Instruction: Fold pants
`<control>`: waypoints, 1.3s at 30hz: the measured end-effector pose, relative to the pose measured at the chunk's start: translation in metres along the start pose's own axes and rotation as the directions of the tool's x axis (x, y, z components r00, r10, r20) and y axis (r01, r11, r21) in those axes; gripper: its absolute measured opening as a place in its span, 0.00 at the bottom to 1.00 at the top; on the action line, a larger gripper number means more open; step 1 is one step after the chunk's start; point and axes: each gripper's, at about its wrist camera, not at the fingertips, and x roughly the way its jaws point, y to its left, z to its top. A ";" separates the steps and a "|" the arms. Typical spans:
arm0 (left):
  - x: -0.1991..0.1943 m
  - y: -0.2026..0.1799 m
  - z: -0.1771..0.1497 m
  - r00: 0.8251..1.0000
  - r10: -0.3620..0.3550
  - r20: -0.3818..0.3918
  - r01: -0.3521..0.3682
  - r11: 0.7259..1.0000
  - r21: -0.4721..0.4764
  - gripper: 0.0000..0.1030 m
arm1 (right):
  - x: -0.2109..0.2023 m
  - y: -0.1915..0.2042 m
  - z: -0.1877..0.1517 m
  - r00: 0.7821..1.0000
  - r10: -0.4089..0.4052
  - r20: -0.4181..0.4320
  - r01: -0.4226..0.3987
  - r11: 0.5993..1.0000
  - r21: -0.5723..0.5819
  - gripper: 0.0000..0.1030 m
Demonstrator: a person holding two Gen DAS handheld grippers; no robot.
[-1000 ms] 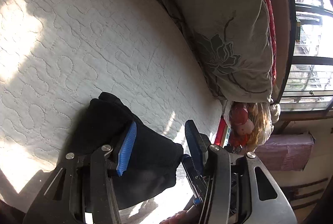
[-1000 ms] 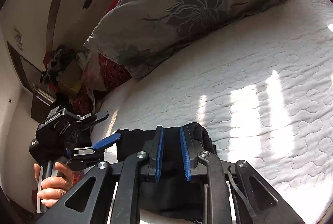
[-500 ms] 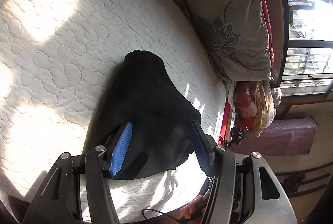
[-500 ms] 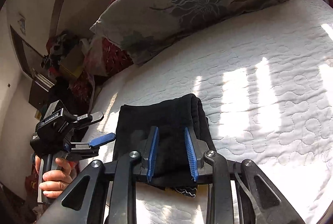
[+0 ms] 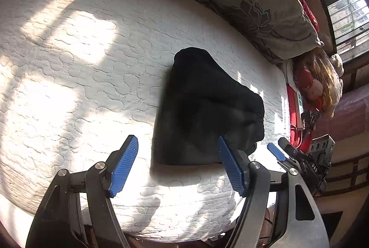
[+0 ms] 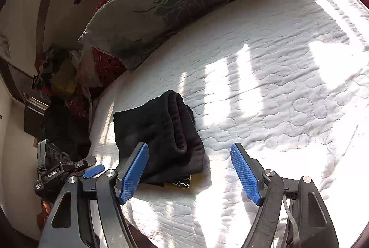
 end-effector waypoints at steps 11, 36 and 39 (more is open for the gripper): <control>0.038 0.001 0.008 0.996 -0.011 -0.091 0.010 1.000 -0.005 0.69 | 0.040 -0.024 0.002 0.994 0.070 -0.089 -0.057 0.988 0.140 0.74; 0.053 -0.008 0.002 0.959 -0.262 -0.112 0.255 0.964 -0.069 0.37 | 0.066 -0.021 -0.020 0.942 0.291 -0.165 -0.254 0.943 0.218 0.37; 0.039 -0.017 0.011 0.973 -0.214 -0.082 0.214 0.977 -0.018 0.37 | 0.063 -0.010 -0.027 0.932 0.330 -0.151 -0.292 0.929 0.229 0.35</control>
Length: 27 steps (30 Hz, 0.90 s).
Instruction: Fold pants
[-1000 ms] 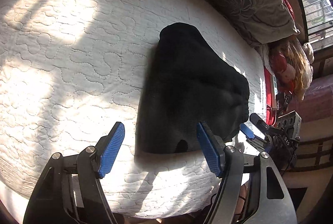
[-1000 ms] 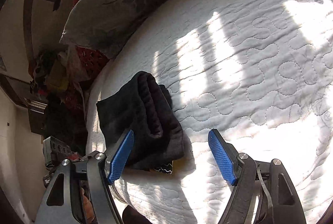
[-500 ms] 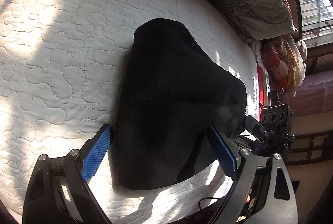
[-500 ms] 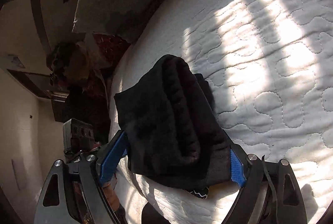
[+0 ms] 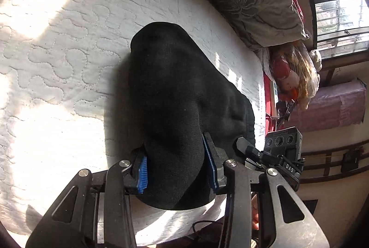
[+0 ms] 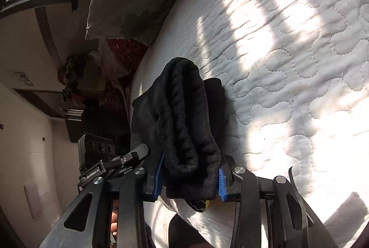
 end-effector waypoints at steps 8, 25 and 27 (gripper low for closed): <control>-0.038 -0.011 0.075 0.984 0.139 0.109 -0.145 0.988 0.047 0.37 | 0.035 0.063 0.042 0.999 0.039 0.035 -0.036 0.997 -0.075 0.35; -0.032 0.022 0.092 0.836 0.513 0.197 -0.523 0.852 0.001 0.61 | 0.084 0.106 0.061 0.930 -0.318 0.182 0.360 0.886 -0.291 0.53; -0.040 0.021 0.078 0.818 0.534 0.214 -0.543 0.839 -0.019 0.61 | 0.072 0.118 0.048 0.908 -0.365 0.207 0.416 0.848 -0.327 0.57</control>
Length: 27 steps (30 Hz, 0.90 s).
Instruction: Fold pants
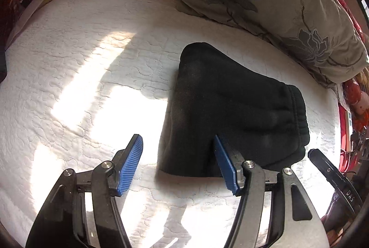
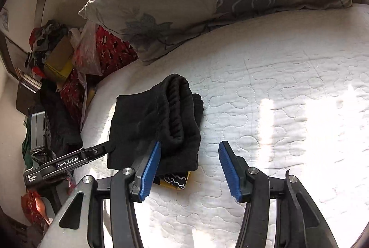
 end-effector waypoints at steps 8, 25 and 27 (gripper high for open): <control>-0.032 -0.002 -0.061 0.993 0.099 0.056 -0.098 0.995 -0.027 0.61 | -0.070 0.045 -0.054 0.969 -0.231 0.082 0.241 0.959 -0.147 1.00; -0.075 -0.023 -0.161 0.965 0.208 0.159 -0.209 0.978 -0.010 0.61 | -0.141 0.066 -0.147 0.893 -0.371 0.257 0.427 0.878 -0.217 1.00; -0.077 -0.031 -0.168 0.959 0.225 0.173 -0.232 0.973 0.021 0.61 | -0.143 0.066 -0.149 0.897 -0.358 0.259 0.416 0.881 -0.224 1.00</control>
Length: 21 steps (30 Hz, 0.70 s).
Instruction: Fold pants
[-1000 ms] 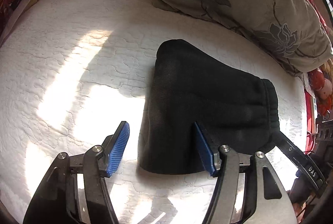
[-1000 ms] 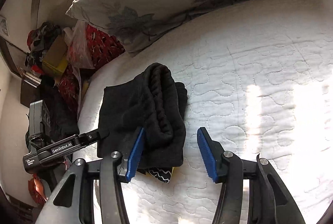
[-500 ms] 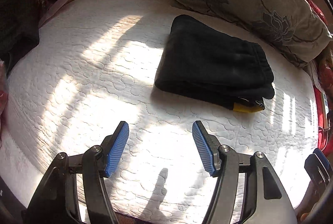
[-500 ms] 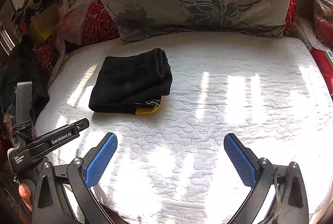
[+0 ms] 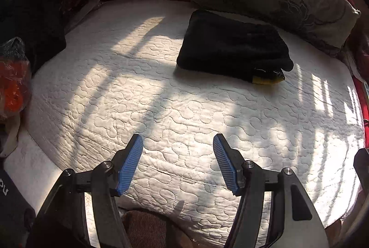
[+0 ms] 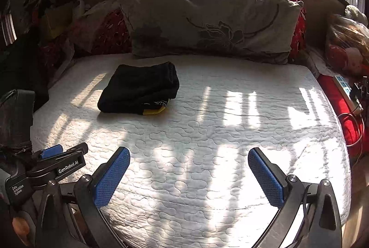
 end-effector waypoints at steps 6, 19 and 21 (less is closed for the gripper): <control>-0.013 -0.012 -0.007 0.999 -0.018 0.026 0.017 0.999 0.031 0.61 | -0.005 -0.010 -0.008 0.999 0.041 0.025 -0.042 0.999 0.024 1.00; -0.014 -0.023 -0.007 0.997 -0.078 -0.001 0.078 0.996 0.051 0.61 | -0.004 -0.019 -0.012 1.000 0.007 0.019 -0.008 0.999 0.042 1.00; -0.016 -0.023 -0.006 0.996 -0.084 0.006 0.084 0.995 0.055 0.61 | -0.004 -0.019 -0.012 1.000 0.002 0.019 -0.003 0.999 0.039 1.00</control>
